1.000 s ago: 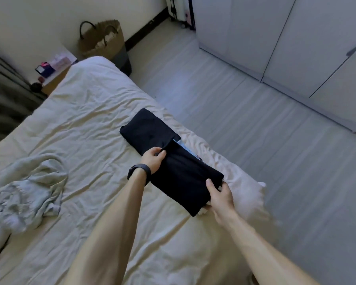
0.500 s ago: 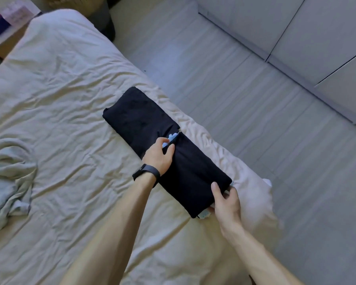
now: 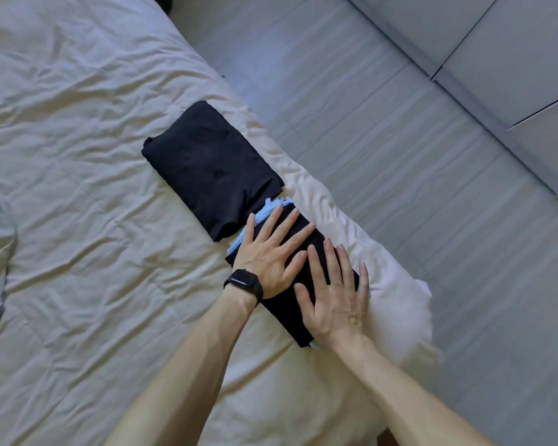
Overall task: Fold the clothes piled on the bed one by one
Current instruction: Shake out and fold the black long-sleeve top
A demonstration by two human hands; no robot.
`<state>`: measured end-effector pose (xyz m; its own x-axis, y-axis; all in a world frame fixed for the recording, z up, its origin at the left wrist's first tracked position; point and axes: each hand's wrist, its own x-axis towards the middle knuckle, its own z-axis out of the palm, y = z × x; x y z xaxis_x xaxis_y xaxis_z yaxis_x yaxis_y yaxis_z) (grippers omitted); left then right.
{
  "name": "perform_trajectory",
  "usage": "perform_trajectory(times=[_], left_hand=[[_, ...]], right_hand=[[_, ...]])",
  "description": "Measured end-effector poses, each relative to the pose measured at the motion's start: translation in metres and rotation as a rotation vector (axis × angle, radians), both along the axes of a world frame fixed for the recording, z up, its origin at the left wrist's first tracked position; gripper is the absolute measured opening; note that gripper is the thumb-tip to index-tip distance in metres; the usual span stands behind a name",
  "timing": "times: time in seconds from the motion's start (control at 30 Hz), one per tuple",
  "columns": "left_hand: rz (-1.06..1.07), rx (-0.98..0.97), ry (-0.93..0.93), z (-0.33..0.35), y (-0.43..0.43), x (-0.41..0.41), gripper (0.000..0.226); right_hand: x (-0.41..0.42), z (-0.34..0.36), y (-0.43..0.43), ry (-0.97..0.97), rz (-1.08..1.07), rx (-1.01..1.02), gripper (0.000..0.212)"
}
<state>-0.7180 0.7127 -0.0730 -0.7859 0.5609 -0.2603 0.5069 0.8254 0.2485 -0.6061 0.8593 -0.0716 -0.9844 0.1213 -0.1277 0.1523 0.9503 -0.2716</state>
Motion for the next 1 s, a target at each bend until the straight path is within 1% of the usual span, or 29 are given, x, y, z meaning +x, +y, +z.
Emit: perform_trajectory(times=[0.07,0.13,0.33,0.43,0.57,0.7,0.8,0.9,1.0], left_hand=[[0.006,0.025,-0.008,-0.015,0.001,0.0,0.054],[0.023,0.05,0.01,-0.027,0.003,-0.004,0.054],[0.03,0.067,0.055,-0.043,0.006,-0.008,0.055],[0.046,-0.005,0.034,-0.034,0.006,-0.007,0.058],[0.074,-0.15,0.013,-0.005,0.025,-0.006,0.058],[0.101,-0.16,0.048,0.044,0.033,0.008,0.051],[0.246,-0.083,0.048,0.089,0.031,0.033,0.048],[0.408,-0.029,0.02,0.134,0.026,0.068,0.05],[0.622,0.107,0.026,0.179,0.013,0.112,0.048]], right_hand=[[0.003,-0.02,0.005,0.019,0.026,0.016,0.081],[0.002,-0.035,0.009,0.063,0.027,0.021,0.088],[0.002,-0.056,0.014,0.135,0.037,-0.015,0.093],[-0.001,-0.043,0.012,0.057,0.053,-0.03,0.094],[-0.009,-0.006,0.029,-0.2,0.115,-0.075,0.092],[-0.011,0.041,0.056,-0.341,0.253,-0.098,0.08],[-0.006,0.087,0.081,-0.368,0.373,-0.048,0.068],[0.005,0.135,0.096,-0.324,0.45,-0.052,0.055],[0.019,0.184,0.094,-0.252,0.522,-0.054,0.047]])
